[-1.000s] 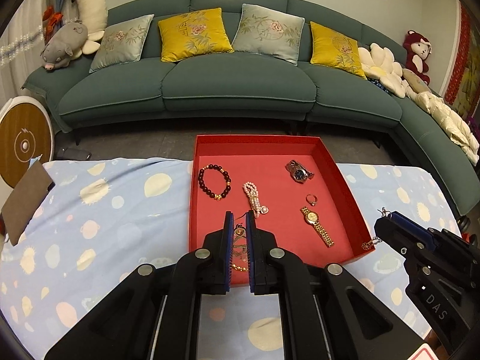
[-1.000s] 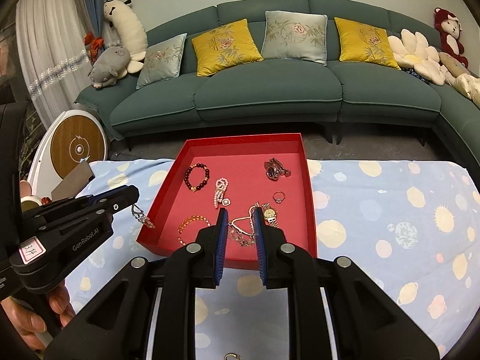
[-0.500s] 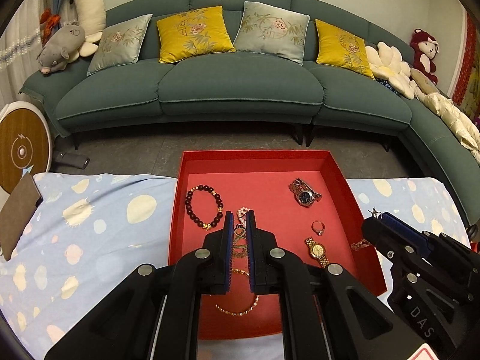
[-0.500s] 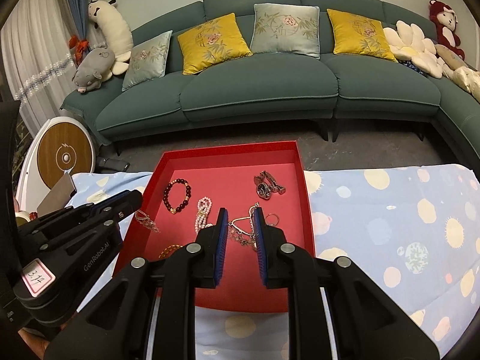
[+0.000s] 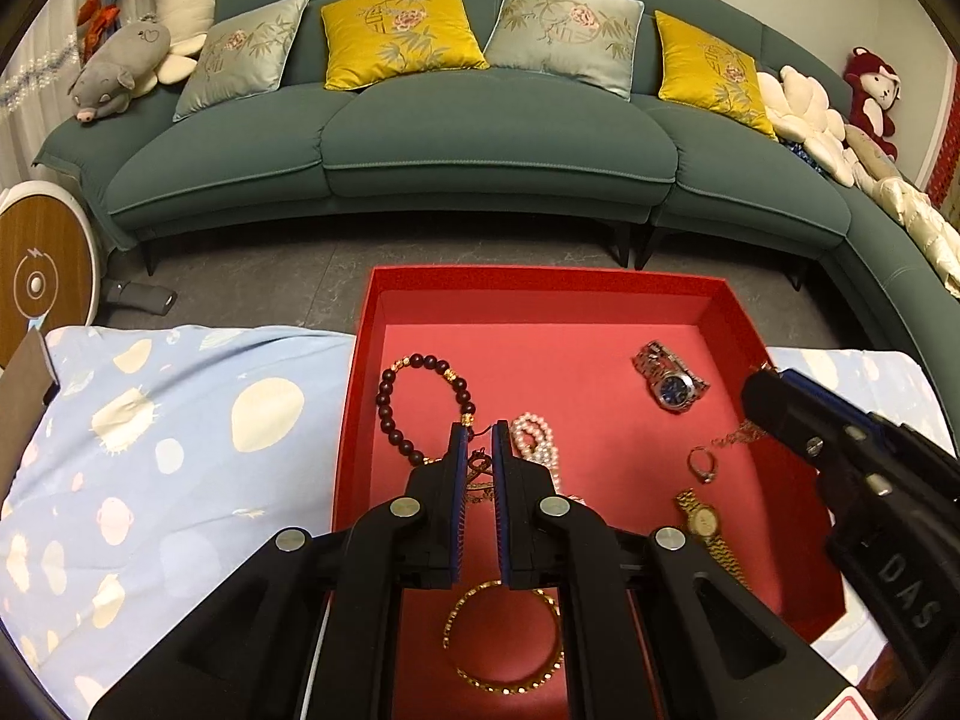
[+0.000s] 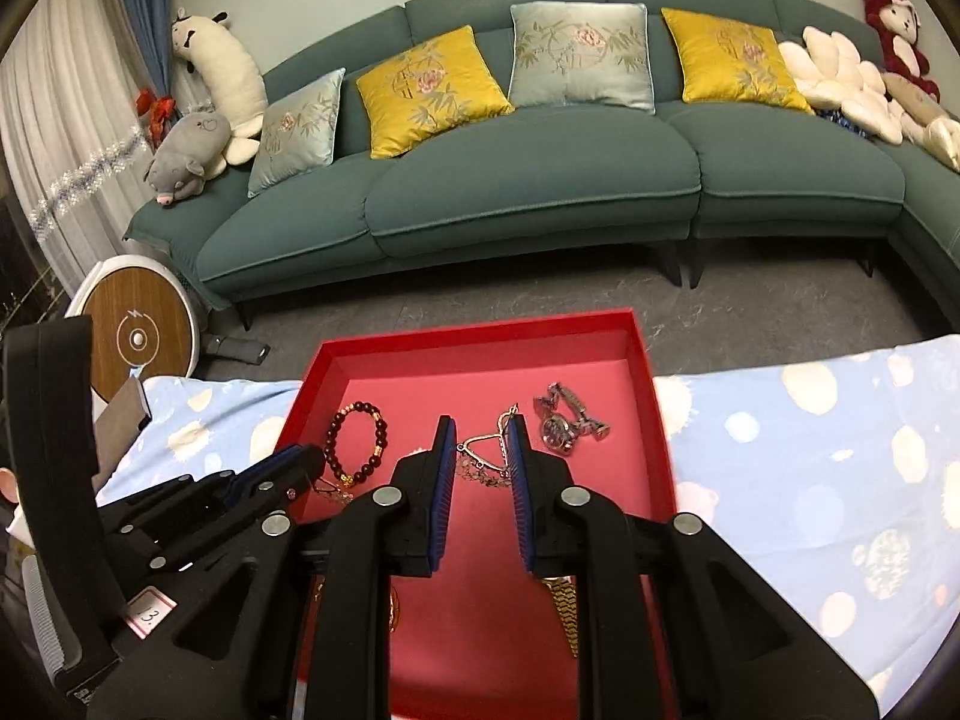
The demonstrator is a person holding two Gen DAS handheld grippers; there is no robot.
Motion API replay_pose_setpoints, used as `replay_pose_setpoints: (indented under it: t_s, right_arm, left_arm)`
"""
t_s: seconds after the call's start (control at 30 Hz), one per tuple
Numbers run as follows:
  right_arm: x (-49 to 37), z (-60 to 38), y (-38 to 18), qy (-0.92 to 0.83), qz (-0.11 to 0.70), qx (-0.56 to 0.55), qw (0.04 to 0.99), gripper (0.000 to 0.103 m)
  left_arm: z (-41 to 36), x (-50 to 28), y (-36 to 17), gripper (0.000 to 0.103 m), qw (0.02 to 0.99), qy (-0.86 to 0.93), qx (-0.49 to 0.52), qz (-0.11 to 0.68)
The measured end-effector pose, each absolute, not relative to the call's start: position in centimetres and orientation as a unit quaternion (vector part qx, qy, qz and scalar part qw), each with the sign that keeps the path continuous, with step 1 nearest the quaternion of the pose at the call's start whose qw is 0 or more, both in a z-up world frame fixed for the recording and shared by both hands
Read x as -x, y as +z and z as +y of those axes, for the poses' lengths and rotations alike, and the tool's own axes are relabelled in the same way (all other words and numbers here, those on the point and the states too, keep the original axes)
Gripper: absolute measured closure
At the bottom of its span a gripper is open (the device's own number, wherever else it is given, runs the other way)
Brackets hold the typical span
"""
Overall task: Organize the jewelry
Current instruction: 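Lower the earring into the red box and open the left tool while the right tool releases its earring, then move both open tools back toward the gold hoop earrings on the sheet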
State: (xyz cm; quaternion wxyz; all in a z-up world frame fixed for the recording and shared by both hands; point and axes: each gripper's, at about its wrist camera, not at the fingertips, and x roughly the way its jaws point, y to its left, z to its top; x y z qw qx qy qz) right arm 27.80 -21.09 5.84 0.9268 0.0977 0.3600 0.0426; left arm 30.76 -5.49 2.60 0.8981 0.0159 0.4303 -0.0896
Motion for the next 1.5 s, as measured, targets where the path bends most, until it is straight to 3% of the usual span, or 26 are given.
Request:
replay_pose_setpoints:
  t_s: [0.6,0.67,0.77,0.8,0.87,1.07,1.2,1.5]
  right_arm:
    - [-29.6,-20.4,2.7,0.039,0.385,-0.091,0.918,0.086]
    - [-29.7,-20.6,2.7,0.039,0.384,-0.096,0.917,0.084]
    - [-29.4,-21.1,3.2,0.027,0.375,-0.109,0.92,0.06]
    - [-29.1,-21.4,3.7,0.024,0.368,-0.115,0.922,0.059]
    - [-28.5,-21.8,4.8,0.02,0.359,-0.124,0.925,0.059]
    - [-25.8,-21.8,9.5,0.023,0.34,-0.124,0.932,0.058]
    - [-22.3,-21.3,12.4,0.012,0.317,-0.077,0.945,0.048]
    - [-15.1,-22.2,12.3,0.009,0.323,-0.076,0.943,0.048]
  left_arm:
    - [-4.8,-31.6,0.5,0.097,0.889,-0.087,-0.007,0.449]
    - [-4.5,-31.6,0.6,0.091,0.89,-0.083,-0.001,0.448]
    - [-4.1,-31.5,1.2,0.083,0.889,-0.085,0.008,0.449]
    - [-4.1,-31.4,1.6,0.079,0.89,-0.083,0.009,0.448]
    - [-3.8,-30.9,2.8,0.072,0.893,-0.078,0.014,0.443]
    - [-3.3,-28.4,7.4,0.071,0.903,-0.081,0.025,0.42]
    - [-3.7,-25.7,9.6,0.07,0.908,-0.085,0.031,0.409]
    - [-3.9,-17.2,10.1,0.067,0.914,-0.095,-0.032,0.393]
